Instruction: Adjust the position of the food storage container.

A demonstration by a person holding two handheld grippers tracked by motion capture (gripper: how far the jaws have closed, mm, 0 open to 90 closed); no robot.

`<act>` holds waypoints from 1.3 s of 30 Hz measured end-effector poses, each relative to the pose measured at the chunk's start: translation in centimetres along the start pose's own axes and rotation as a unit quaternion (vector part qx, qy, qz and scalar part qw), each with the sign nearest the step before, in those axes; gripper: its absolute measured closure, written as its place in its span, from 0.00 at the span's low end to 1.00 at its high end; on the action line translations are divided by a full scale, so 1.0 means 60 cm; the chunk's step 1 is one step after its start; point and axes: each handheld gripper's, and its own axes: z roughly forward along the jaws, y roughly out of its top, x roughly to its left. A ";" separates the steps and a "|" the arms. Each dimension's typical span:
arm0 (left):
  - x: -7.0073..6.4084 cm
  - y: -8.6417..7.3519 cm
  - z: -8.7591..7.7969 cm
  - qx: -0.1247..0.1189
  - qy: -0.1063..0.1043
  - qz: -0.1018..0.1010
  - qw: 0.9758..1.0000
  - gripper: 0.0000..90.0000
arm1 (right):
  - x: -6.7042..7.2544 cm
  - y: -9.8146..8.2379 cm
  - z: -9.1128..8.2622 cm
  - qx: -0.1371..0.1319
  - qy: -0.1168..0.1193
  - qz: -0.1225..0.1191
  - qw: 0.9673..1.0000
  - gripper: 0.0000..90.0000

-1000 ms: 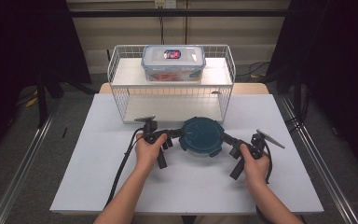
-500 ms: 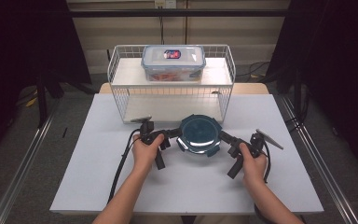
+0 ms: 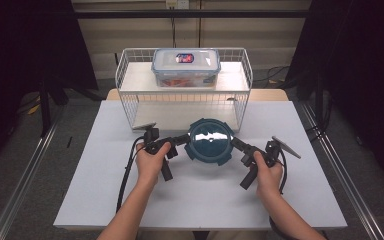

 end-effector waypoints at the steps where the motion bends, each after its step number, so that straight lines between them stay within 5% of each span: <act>1: -0.001 0.001 -0.003 0.004 0.000 0.000 1.000 0.83 | 0.001 0.000 0.001 -0.003 0.001 0.001 1.000 0.84; 6: -0.006 0.003 -0.008 -0.015 -0.006 0.000 1.000 0.83 | 0.007 -0.002 0.001 -0.003 0.008 0.002 1.000 0.84; 39: -0.039 0.024 -0.058 -0.040 -0.023 0.009 0.999 0.83 | 0.056 0.002 0.007 -0.006 0.049 -0.016 0.999 0.84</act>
